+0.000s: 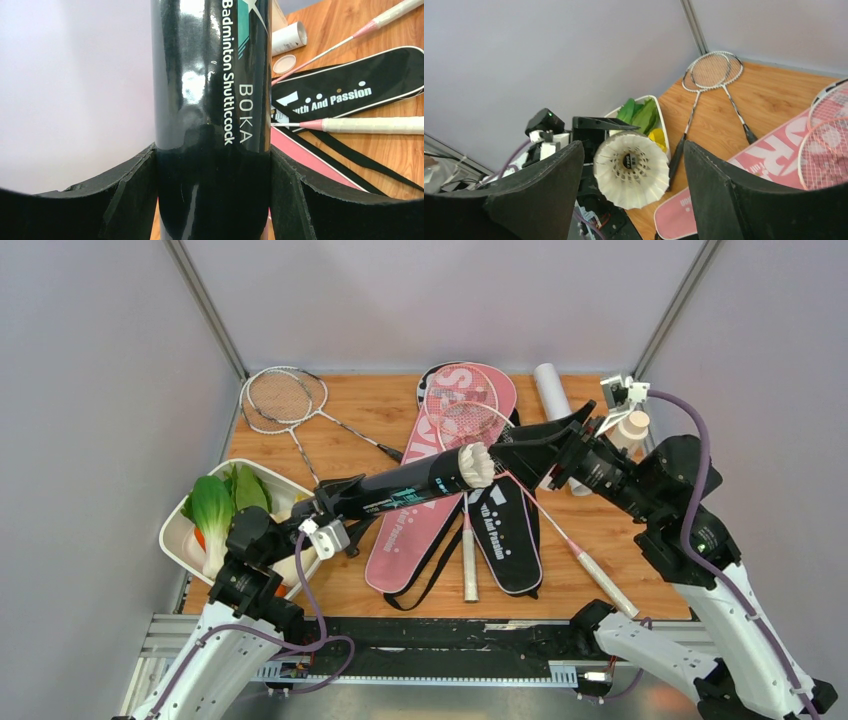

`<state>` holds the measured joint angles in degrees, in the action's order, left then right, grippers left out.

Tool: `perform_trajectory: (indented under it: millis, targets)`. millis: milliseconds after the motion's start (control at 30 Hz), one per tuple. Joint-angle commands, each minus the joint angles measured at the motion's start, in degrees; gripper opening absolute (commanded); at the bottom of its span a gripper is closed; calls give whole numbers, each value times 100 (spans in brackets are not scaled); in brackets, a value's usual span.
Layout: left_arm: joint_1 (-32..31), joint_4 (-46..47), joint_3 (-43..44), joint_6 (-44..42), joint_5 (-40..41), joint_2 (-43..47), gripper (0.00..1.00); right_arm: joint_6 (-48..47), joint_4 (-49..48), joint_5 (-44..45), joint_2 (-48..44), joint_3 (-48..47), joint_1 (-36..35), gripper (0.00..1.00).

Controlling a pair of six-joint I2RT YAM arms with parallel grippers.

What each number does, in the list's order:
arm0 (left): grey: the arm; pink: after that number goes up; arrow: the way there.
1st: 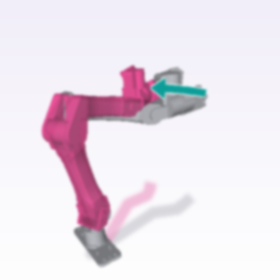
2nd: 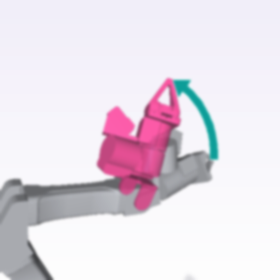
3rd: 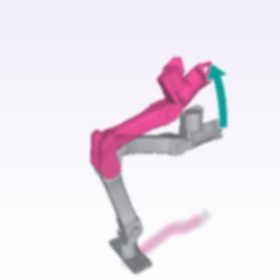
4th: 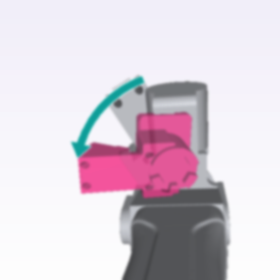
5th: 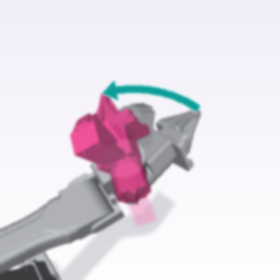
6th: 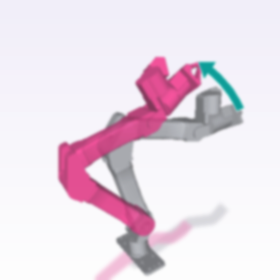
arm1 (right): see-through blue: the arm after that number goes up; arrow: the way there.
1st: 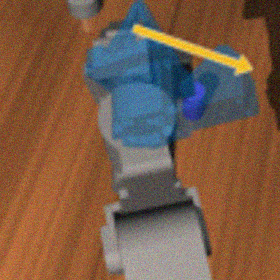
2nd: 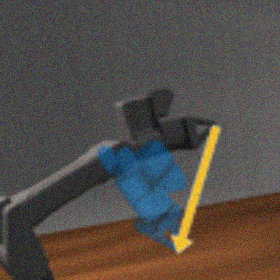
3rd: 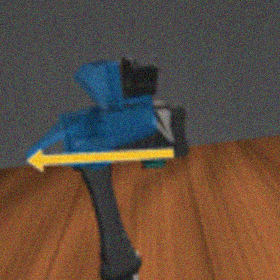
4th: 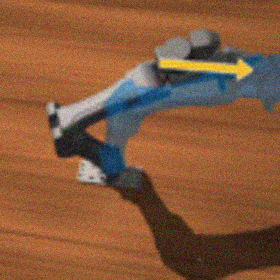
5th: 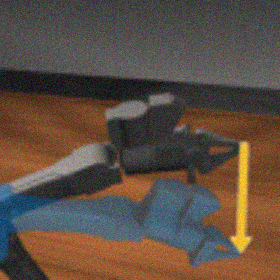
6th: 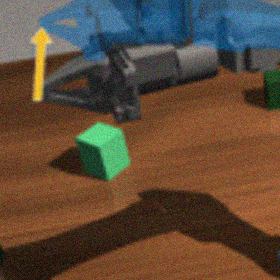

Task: Pack up the badminton gear
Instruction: Place the shuttlecock at the shuttle tube.

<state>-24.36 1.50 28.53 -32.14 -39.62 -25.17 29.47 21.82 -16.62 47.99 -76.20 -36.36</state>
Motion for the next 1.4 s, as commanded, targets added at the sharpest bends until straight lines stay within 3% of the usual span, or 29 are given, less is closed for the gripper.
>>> perform_trajectory:
  millis: [0, 133, 400, 700, 900, 1067, 1367]
  targets:
    - [-14, 402, 255, 24, -218, 71, 3, -464, 708, -222, 138, -69, -20, 76]
    - [-16, 363, 329, 6, -369, 77, 3, -531, 759, -552, 246, -58, -20, 74]
    - [-14, 274, 404, -112, -626, 64, 3, -785, 864, -1013, 816, -282, -25, 59]
    - [-16, 88, 679, -580, -789, -297, 3, -811, 760, -2026, 1596, -179, -46, 60]
    - [-12, 259, 769, -585, -575, -581, 3, -365, 365, -1508, 1679, 333, -299, 67]
    - [-12, 188, 756, -768, -519, -673, 3, -118, 160, -1299, 1945, 428, -572, 66]
    - [-14, -5, 654, -761, 174, -619, 2, -48, 383, -14, 1207, -12, -138, 83]
